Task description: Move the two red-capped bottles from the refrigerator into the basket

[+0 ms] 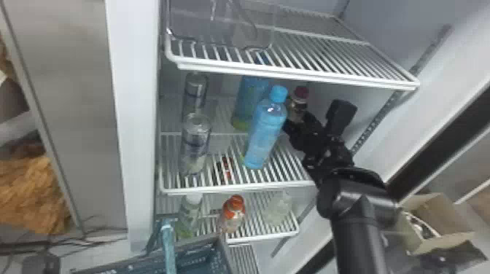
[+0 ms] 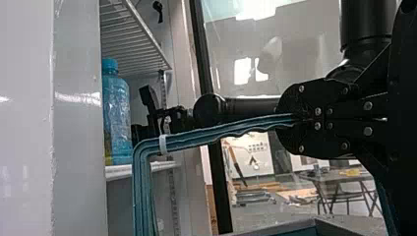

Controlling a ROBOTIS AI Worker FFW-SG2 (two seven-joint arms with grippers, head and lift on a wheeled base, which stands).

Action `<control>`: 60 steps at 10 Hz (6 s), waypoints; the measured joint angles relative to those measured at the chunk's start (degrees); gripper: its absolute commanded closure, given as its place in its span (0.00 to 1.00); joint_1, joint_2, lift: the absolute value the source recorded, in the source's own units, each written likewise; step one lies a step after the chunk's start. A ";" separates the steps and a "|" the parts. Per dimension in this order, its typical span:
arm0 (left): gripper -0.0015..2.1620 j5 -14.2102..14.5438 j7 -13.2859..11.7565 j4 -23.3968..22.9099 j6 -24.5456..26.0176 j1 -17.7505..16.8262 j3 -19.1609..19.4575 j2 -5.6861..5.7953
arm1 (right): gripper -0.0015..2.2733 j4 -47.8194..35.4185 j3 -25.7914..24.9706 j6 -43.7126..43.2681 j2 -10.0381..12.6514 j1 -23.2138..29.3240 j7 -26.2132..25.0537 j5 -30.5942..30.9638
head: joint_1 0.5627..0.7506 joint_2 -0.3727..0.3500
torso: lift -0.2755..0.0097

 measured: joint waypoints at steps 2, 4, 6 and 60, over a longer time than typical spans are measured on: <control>0.56 0.19 0.00 0.00 -0.05 0.20 0.12 0.09 | 0.57 0.59 -0.04 -0.41 -0.01 -0.29 -1.00 -0.78 | 0.70 0.03 | 0.97; 0.56 0.29 0.00 0.00 -0.07 0.31 0.11 0.13 | 0.56 0.73 -0.12 -1.78 -0.17 -0.30 -1.01 -0.67 | 0.70 0.03 | 0.97; 0.56 0.33 0.00 0.00 -0.07 0.36 0.01 0.16 | 0.56 -0.21 -0.62 -2.13 -0.18 0.98 -1.00 -1.06 | 0.70 0.03 | 0.97; 0.56 5.93 1.67 1.55 -3.45 0.80 -2.72 0.84 | 0.06 -38.77 -4.88 20.19 -2.08 50.44 29.25 -25.63 | 0.70 0.03 | 0.97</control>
